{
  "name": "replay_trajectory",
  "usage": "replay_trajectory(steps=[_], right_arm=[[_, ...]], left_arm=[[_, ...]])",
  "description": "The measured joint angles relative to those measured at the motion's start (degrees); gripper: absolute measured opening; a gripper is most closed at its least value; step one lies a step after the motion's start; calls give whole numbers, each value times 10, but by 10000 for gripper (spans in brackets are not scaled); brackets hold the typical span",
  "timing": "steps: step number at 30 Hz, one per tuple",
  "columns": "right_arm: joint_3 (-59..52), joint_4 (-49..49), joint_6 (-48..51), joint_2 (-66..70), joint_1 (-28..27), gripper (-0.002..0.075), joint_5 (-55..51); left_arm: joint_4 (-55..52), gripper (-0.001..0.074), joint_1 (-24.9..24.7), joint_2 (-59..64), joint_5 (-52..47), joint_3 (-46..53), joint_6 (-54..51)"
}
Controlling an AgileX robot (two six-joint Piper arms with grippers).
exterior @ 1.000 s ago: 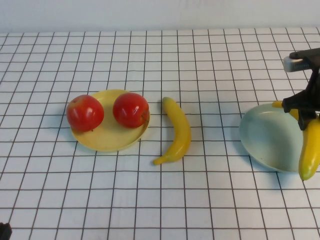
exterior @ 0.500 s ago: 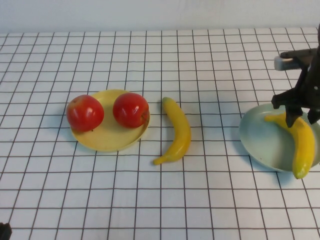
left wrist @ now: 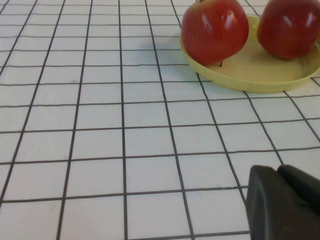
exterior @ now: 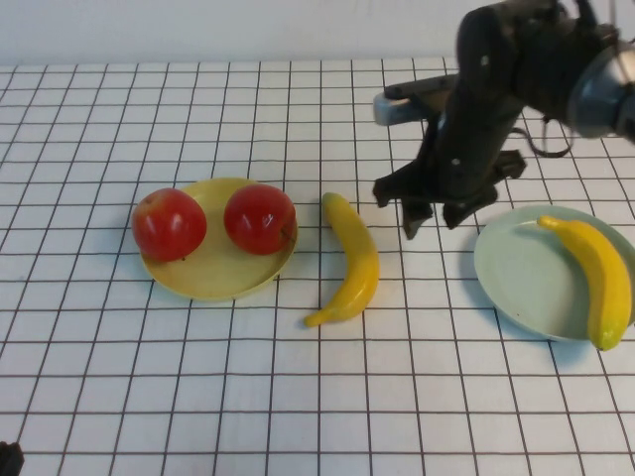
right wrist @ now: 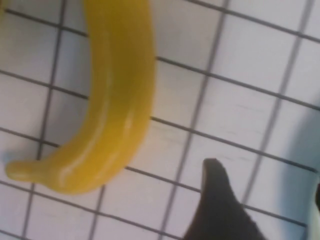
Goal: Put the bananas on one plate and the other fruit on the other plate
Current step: Put another type of fruit in the right plate
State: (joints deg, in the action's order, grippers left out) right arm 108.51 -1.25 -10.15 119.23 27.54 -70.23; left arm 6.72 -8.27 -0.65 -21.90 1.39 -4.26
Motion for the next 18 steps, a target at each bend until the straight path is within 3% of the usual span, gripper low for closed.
replay_trajectory(steps=[7,18], right_arm=[[82,-7,-21,71,59,417,-1],[101,-7,-30,121,69,432,-1]], left_arm=[[0,-3,0,0,0,0,0],[0,-3,0,0,0,0,0]])
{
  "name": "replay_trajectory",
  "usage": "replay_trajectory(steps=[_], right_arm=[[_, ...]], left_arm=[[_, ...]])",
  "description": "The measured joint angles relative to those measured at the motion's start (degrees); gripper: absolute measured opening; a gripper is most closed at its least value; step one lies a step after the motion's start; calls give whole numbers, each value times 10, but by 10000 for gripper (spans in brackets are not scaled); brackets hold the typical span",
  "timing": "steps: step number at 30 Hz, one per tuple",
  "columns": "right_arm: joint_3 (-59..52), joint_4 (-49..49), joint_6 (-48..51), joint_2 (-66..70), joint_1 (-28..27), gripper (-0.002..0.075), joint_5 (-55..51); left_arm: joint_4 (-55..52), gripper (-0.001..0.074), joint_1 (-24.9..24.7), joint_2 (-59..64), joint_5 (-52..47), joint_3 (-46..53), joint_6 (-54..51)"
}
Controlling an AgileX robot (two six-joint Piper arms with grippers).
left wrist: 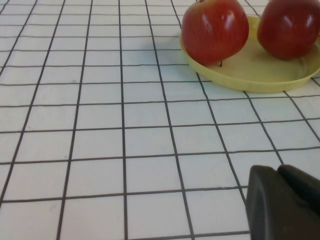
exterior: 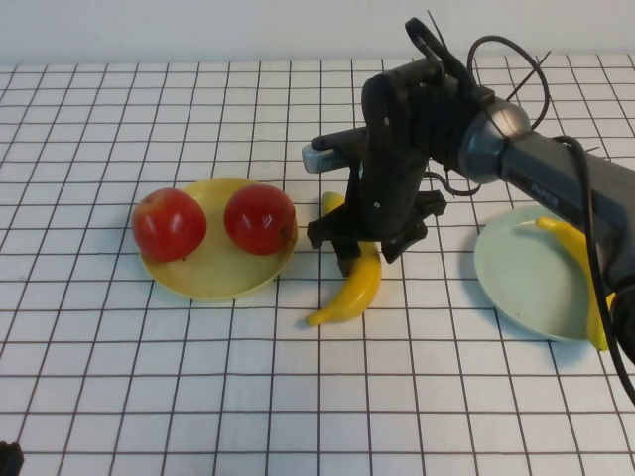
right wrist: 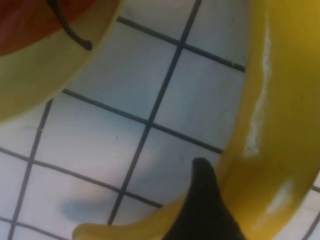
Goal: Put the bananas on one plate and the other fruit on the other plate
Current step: Put another type of fruit in the right plate
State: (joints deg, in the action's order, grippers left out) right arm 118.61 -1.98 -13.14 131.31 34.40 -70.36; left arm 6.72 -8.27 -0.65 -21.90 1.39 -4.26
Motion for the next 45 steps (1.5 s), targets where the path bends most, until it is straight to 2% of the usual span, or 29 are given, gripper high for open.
replay_trajectory(steps=[7,9,11,19,23,34,39,45], right_arm=[[0,-5,-1,24,0,426,0],[0,-7,-1,27,0,395,0],[0,-10,-1,26,0,324,0],[-7,-5,-3,-57,-12,324,0],[-68,16,-3,-135,-34,324,0],[-339,38,-1,-250,-128,324,14],[-383,40,10,-265,-166,324,52],[-406,40,16,-265,-185,330,109]], left_arm=[[0,-3,0,0,0,0,0],[0,-3,0,0,0,0,0],[0,-3,0,0,0,0,0],[0,-3,0,0,0,0,0],[0,-3,0,0,0,0,0],[0,-3,0,0,0,0,0],[0,-3,0,0,0,0,0],[0,-3,0,0,0,0,0]])
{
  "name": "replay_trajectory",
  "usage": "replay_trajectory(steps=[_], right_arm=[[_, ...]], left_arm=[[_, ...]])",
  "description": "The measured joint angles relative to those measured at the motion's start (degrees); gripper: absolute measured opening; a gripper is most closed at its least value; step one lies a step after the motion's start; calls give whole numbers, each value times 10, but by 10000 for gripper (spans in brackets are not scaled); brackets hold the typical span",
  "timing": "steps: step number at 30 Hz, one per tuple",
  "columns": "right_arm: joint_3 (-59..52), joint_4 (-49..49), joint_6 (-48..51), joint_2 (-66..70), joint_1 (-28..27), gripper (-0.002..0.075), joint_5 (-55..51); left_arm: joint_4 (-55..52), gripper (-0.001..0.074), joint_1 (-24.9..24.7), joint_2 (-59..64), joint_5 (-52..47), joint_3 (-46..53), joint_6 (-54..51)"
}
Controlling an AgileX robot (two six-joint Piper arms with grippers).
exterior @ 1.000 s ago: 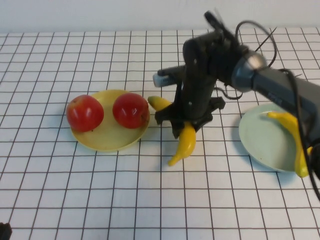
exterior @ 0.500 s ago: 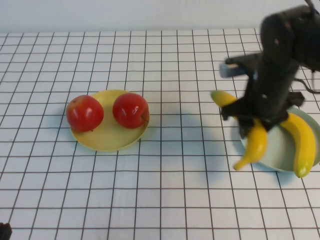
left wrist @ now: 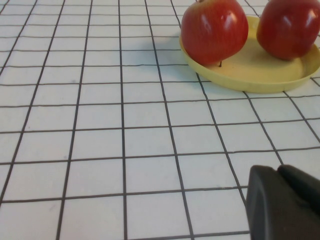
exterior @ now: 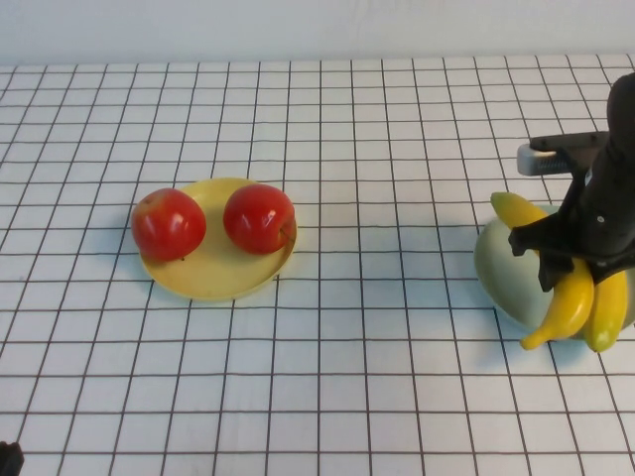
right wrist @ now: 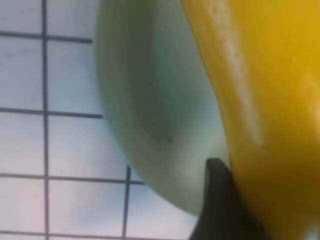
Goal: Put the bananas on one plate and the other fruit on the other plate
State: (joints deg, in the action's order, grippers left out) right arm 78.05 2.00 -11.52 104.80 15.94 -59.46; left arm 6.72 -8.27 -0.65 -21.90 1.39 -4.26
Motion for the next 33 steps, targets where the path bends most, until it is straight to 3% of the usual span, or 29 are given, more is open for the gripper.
replay_trajectory(steps=[6,10,14,21,26,33], right_arm=[[-11,12,12,0,-9,471,21],[-11,14,19,0,-9,477,23],[-32,6,26,-34,0,386,47],[-199,-87,26,-256,49,44,268],[-307,-115,26,-429,84,-6,372],[-394,-93,38,-597,87,-13,389]], left_arm=[[0,-3,0,0,0,0,0],[0,-3,0,0,0,0,0],[0,-3,0,0,0,0,0],[0,-3,0,0,0,0,0],[0,-3,0,0,0,0,0],[0,-3,0,0,0,0,0]])
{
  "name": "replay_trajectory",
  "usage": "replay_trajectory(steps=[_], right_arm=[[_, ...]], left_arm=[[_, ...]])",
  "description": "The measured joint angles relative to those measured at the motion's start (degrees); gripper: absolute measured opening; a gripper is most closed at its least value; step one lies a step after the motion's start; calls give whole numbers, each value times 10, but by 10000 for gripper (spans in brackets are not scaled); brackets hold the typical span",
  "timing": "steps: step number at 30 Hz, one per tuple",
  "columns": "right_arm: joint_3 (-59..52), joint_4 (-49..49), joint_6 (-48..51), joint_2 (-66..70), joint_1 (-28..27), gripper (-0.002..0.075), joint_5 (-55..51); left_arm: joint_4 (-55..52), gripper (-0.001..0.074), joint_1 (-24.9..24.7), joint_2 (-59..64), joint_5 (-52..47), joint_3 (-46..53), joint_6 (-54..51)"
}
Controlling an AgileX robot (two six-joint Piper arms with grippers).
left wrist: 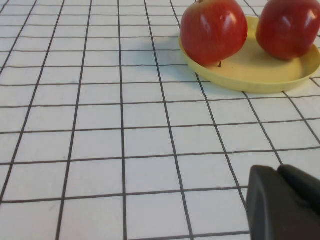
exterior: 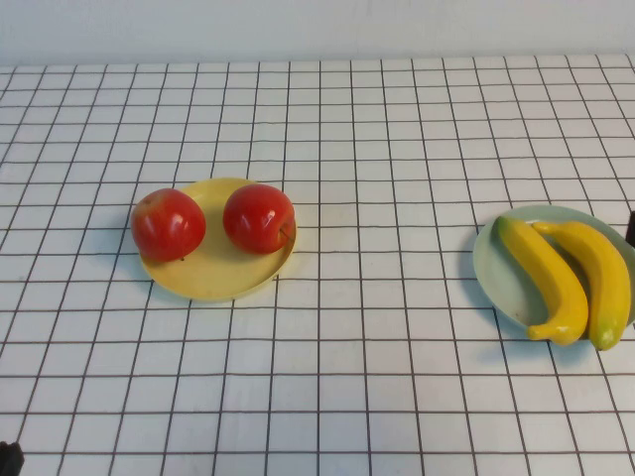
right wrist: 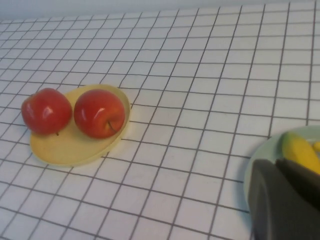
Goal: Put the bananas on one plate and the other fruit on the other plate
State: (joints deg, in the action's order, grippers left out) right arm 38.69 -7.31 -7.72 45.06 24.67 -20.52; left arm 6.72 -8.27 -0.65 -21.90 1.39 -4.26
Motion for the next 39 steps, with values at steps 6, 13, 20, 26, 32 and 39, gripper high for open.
replay_trajectory(steps=[6,13,20,26,32,39], right_arm=[[-68,32,63,-113,0,-14,21],[-112,144,39,-266,0,-14,-29],[-167,171,19,-411,-77,-14,-115],[-249,114,18,-458,-187,-14,-28],[-361,21,18,-459,-200,-14,76],[-402,26,39,-459,-200,-14,49]], left_arm=[[0,-3,0,0,0,0,0],[0,-3,0,0,0,0,0],[0,-3,0,0,0,0,0],[0,-3,0,0,0,0,0],[0,-3,0,0,0,0,0],[0,-3,0,0,0,0,0]])
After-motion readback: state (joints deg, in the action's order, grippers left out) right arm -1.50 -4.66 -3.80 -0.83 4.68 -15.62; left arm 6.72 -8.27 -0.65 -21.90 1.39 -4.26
